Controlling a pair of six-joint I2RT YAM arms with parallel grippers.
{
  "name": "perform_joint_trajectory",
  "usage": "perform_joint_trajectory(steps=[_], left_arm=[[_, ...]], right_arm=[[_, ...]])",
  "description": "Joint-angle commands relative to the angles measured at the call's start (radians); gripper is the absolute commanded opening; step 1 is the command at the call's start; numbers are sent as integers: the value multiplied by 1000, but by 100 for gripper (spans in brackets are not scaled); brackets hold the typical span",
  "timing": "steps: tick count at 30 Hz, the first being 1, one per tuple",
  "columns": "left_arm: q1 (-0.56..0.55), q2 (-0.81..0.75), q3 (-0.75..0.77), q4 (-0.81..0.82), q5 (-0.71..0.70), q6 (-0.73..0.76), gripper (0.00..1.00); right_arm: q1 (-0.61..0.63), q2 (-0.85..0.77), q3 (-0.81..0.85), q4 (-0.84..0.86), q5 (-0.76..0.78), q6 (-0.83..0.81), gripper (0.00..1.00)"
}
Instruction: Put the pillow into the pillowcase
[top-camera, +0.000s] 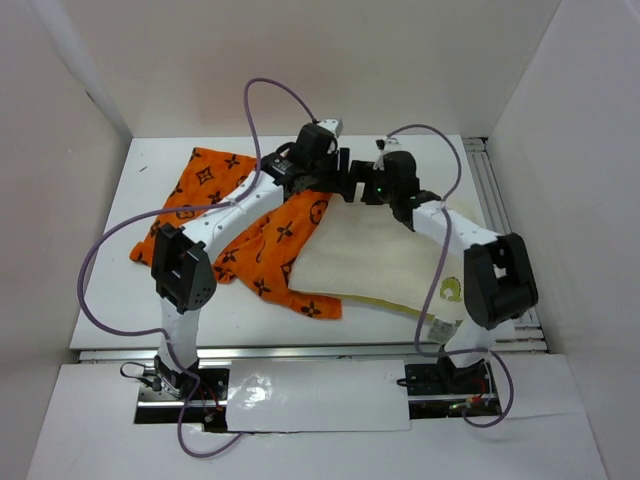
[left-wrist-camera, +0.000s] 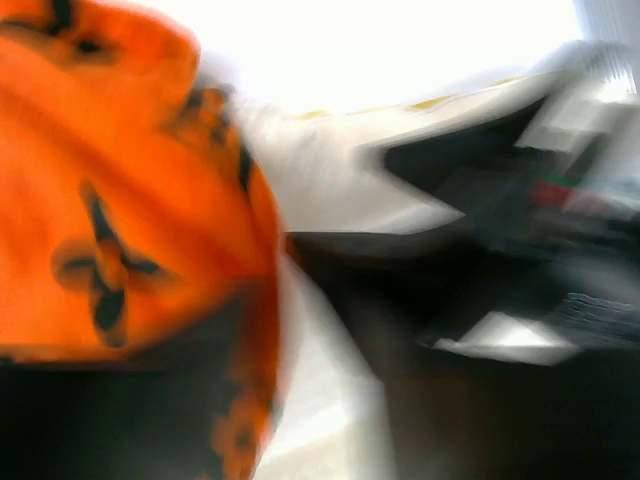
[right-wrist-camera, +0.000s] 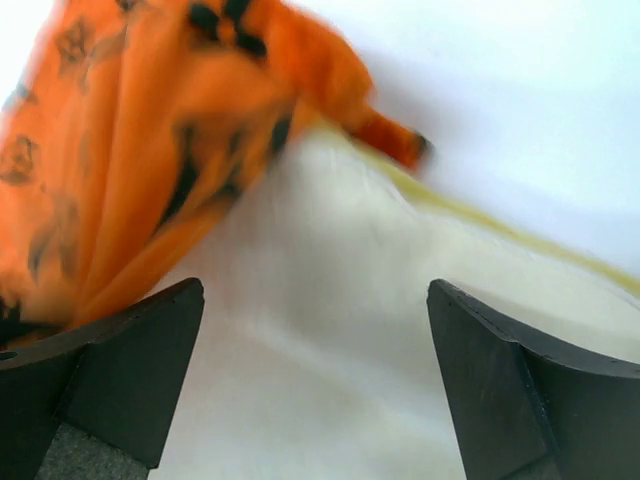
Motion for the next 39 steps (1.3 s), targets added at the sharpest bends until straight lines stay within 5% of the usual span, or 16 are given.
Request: perform_joint_trajectory(steps=[1,2,9,16,20,27,33,39], left_arm=[[-1,-15,79,-114,-2,-8,89],[8,0,99,-156,-2,-7,100],[-14,-162,-12,-194,-70,10,100],[-95,-595,-661,-167,-213,-218,100],[-185,-770,-903,-179,-274,-358,100],[-241,-698,-962,-201,-336,-408,95],[-173,-660,-992,-51,-284,-364,82],[-173,-556,-971,-4,-293,-363,65]], right_arm=[[-15,-216,49,-237,5,-123,100],[-15,-244,14,-263,19,-141,100],[-3,-448,-59,-478,215,-149,100],[210,-586,-157,-543,74,-284,100],[414,-573,-250,-498,174,-296,100],[580,-395,-246,-439,401,-347,100],[522,-326,-285,-305,330,-372,97],[498,-325,-307,-244,254,-372,78]])
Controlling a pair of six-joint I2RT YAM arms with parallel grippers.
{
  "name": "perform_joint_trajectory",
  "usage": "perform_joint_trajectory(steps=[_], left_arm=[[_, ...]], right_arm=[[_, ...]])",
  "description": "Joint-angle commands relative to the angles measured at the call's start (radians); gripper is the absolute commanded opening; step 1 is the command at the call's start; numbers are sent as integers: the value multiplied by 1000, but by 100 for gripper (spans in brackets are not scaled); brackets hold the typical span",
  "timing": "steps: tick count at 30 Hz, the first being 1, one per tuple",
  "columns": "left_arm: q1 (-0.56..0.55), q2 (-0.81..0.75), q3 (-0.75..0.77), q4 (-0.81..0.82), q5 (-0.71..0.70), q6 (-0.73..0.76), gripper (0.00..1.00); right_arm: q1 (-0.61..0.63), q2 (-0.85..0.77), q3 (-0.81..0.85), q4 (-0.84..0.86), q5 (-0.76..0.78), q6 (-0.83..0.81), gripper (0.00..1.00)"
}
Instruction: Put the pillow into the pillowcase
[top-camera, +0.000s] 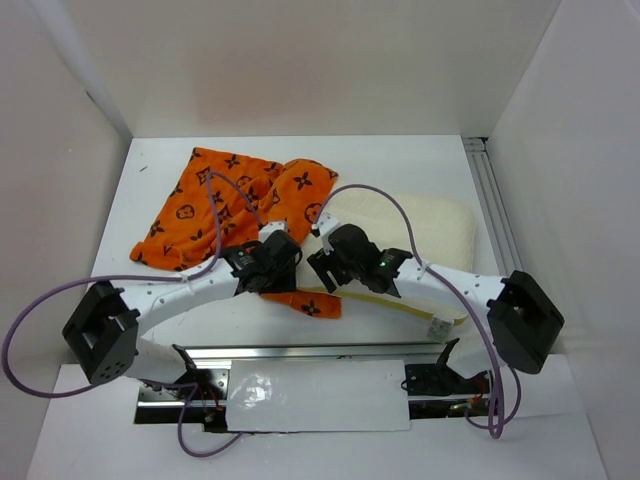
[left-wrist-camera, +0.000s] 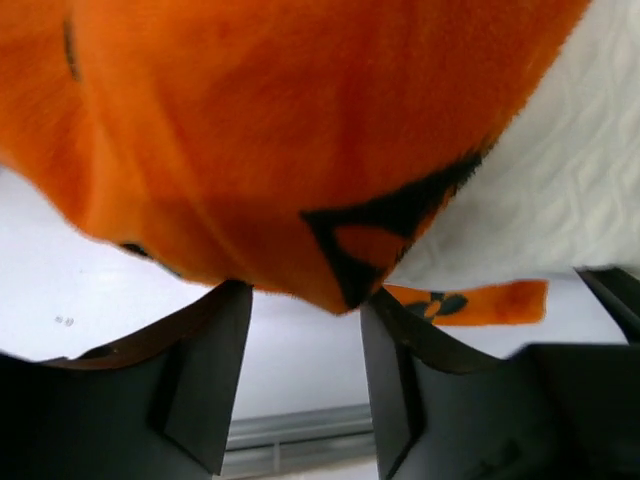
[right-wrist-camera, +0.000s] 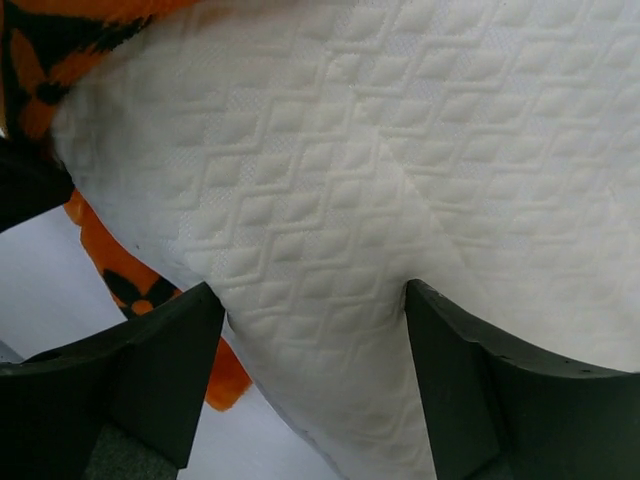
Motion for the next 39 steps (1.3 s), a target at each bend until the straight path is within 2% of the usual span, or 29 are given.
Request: perform_joint_trajectory(steps=[1,2,3,4,5,6,8,9,12,17,24,31,36,39], left_arm=[[0,71,37,68,-23,5,58],[0,87,37,68,-6,5,45],[9,110,51,68,-6,5,27],[9,111,66,59,-6,-7,13],[9,120,76,29,-6,-7,0],[9,120,76,18,-6,-16,0],[0,83,85,-2,-23,-16,0],[0,65,85,-14,-23,-16,0],[-52,-18,105,-48,-34,-26,0],[-166,-73,201,-48,-34,14,0],[-235,86,316,-102,-24,13,0],[-290,121,271,60,136,13,0],[-308,121,240,127,213,2,0],[-309,100,231,70,181,-21,16]], right_arm=[[-27,0,-18,120,-45,-6,78],[-27,11,-18,120,-55,-6,75],[-27,21,-18,120,-55,-6,72],[-27,21,-18,129,-55,-6,66],[-27,32,-18,129,-55,-6,52],[-38,41,-18,140,-55,-6,43],[-38,41,-6,151,-64,-6,11],[-38,41,3,151,-55,5,0],[-38,8,37,166,-55,39,0],[-38,-64,85,321,-93,138,0],[-38,-26,252,342,-81,218,0],[-47,-26,177,454,-93,318,0],[-66,-3,7,572,-290,382,0],[-86,-35,-36,525,-399,382,29]])
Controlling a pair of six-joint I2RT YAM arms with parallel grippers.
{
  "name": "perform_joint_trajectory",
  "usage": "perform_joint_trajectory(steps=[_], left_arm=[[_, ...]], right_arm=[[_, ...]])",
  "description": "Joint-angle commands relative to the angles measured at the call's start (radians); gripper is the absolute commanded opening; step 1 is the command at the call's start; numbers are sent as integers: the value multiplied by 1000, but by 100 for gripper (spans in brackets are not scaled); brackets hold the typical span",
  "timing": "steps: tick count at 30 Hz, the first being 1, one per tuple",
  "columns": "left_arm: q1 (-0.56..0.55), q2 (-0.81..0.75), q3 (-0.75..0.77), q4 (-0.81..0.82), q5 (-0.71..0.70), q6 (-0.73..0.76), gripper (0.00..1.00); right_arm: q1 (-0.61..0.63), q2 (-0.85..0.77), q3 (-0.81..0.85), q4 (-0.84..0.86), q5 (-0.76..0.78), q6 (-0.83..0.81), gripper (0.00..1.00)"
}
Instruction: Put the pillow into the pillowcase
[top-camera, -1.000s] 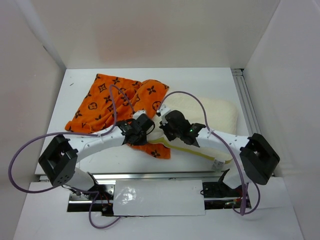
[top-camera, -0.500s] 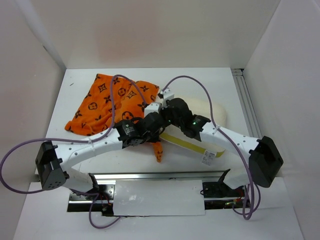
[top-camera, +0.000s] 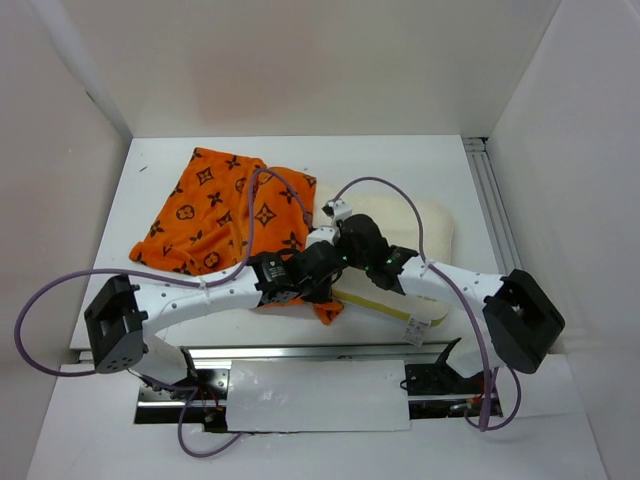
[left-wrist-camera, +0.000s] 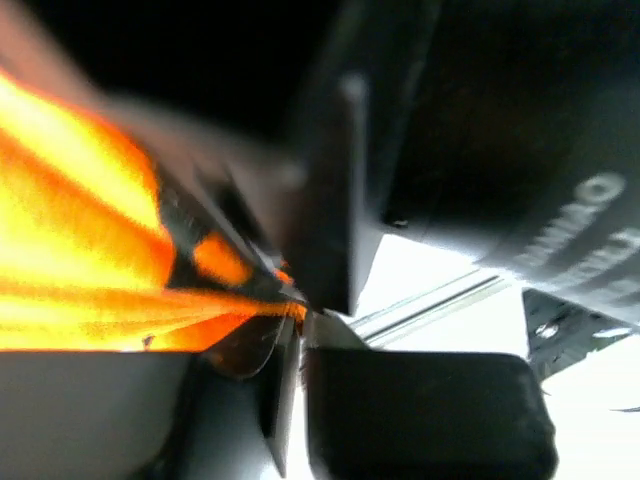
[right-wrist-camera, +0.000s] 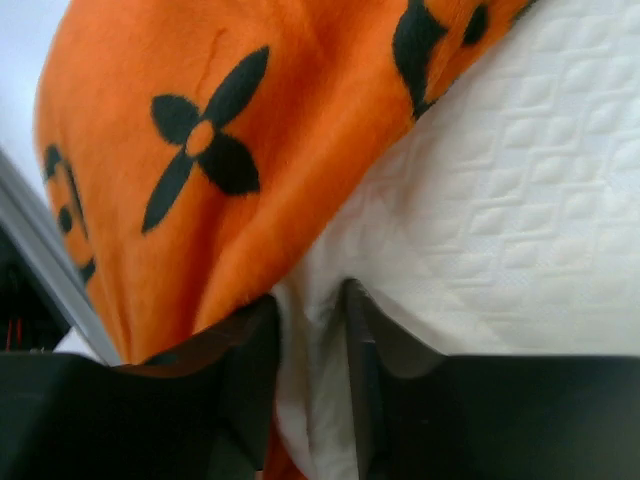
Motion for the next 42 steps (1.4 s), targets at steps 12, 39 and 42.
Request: perform_joint_trajectory(steps=[12,39,42], left_arm=[[-34,-159,4,-184,-5,-29,91],[489,763,1115,-324,-136,663,86],[489,796,1115,-323,-170,663,77]], right_arm=[[-146,-250,86,-282,129,-40,88],[-623,285,496,-243,-421,-631,94],[-623,337,522,-228,-447,-631,94]])
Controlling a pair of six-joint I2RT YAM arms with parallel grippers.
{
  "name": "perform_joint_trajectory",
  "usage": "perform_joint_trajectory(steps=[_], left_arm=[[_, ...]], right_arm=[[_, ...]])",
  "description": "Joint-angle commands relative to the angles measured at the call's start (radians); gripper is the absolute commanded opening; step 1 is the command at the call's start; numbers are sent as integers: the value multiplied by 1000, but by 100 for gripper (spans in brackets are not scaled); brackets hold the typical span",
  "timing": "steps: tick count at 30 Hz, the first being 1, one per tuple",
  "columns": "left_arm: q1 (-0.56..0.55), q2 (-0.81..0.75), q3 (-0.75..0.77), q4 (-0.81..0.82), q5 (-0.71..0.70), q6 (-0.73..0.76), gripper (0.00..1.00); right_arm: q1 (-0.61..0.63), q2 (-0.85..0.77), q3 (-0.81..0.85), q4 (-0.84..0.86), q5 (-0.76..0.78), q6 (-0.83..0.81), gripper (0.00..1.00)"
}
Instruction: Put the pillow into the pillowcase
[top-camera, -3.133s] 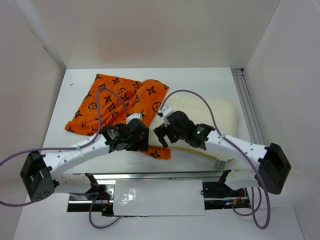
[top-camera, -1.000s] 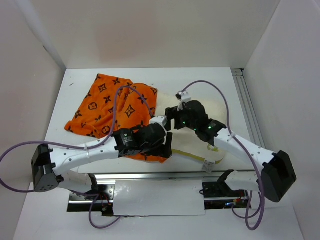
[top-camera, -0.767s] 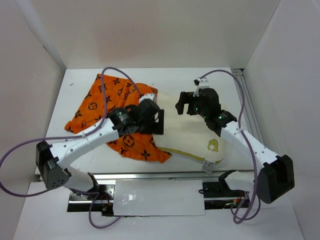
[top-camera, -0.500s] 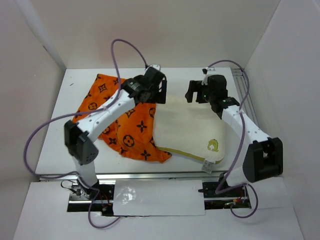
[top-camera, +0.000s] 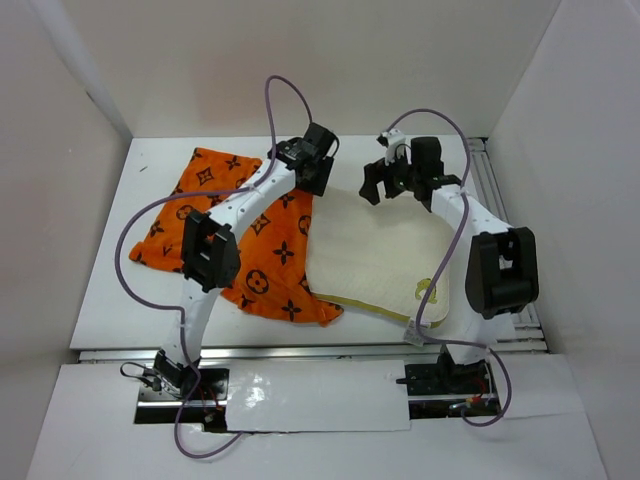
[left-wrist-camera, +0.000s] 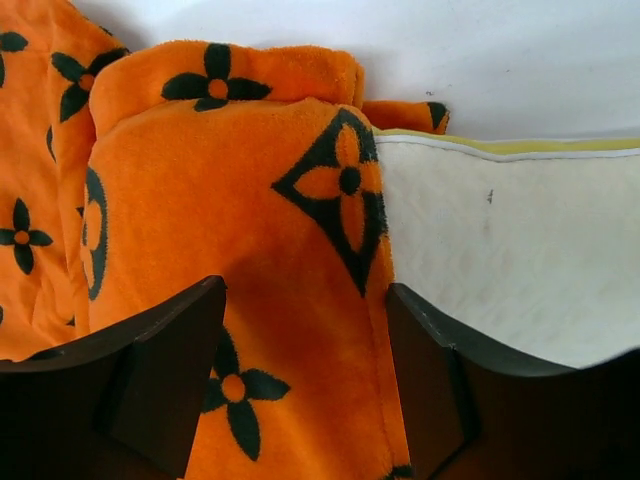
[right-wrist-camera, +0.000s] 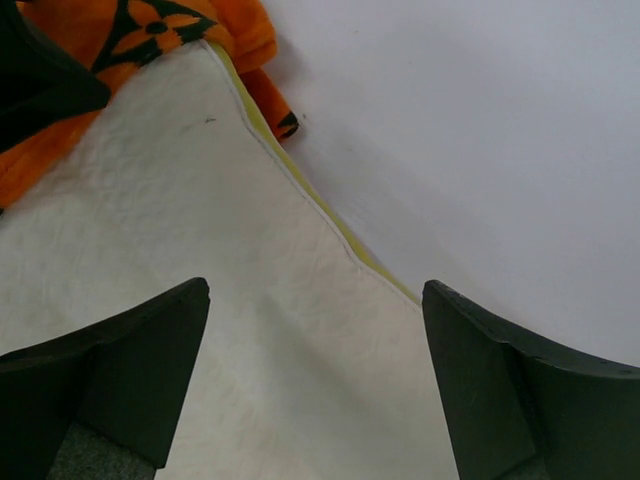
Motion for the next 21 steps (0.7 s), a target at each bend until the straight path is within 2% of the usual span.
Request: perform_joint_trajectory(steps=[1,3,7,11,12,14,15,18,19,20,21], left_arm=[[-12,32,28,26,-46,59,75],[-12,41,28,36,-46,59,73],[-12,50,19,48,5,59,54],[-3,70,19,68,17,69,42],[-3,70,19,68,31,69,27],[-3,81,28,78,31,69,5],[-3,92,28,79,31,69,0],[-3,78,19,112,7,39,0],[-3,66,-9,123,7,30,0],[-3,49,-24,155,-6,16,0],[-3,29,-38,172,-6,16,0]], right_arm=[[-7,36,50,48,-82,-52,94],[3,76,77,43,-91,-74,94],[22,153,129,-18,-79,-110,94],[33,196,129,-9,-102,-121,94],[44,196,129,-9,-102,-121,94],[53,225,120,2,-93,-92,91],[65,225,109,2,-102,-91,89],[93,251,86,29,-111,-79,67],[93,251,86,48,-91,-79,53],[105,251,86,48,-73,-59,15],[114,242,76,71,-50,-43,0]])
